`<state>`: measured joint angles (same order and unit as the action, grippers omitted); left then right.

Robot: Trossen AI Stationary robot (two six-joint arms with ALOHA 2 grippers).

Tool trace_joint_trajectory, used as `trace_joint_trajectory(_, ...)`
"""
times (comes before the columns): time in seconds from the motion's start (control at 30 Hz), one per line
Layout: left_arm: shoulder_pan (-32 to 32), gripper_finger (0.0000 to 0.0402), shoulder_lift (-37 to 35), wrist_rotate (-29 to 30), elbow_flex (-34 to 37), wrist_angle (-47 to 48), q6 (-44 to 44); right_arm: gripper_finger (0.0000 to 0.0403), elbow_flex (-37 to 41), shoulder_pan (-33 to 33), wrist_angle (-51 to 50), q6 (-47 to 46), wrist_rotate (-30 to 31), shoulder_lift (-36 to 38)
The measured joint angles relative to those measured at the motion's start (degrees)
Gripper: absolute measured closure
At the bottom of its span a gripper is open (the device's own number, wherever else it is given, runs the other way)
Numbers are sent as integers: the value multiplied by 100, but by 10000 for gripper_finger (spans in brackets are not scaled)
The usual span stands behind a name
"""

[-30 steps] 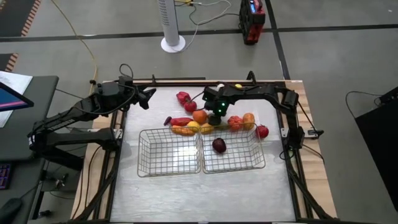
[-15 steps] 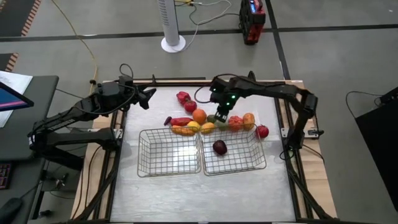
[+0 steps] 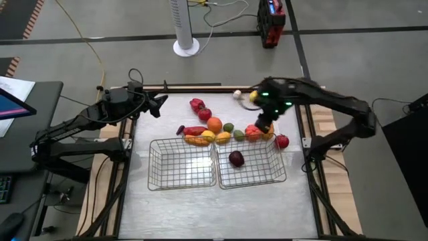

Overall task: Sort produce into baskets
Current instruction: Put the top lemon into the right wire basket

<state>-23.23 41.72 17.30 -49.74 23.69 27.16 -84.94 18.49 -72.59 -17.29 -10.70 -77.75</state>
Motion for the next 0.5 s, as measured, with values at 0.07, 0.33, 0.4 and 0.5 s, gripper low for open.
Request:
trace_joint_trajectory(0.07, -1, 145, 1, 0, 0, -1, 0, 288, 100, -174, 349, -355, 11, 492)
trace_joint_trajectory(0.33, -1, 145, 1, 0, 0, -1, -245, 285, 2267, -841, 2575, -2285, 505, 2243)
trace_joint_trajectory(0.4, -1, 145, 1, 0, 0, -3, -305, 285, 2975, -1094, 3470, -2776, 507, 2479)
trace_joint_trajectory(0.5, 0, 145, 0, -19, 0, -2, -404, 285, 3932, -1501, 5026, -3390, 571, 2651)
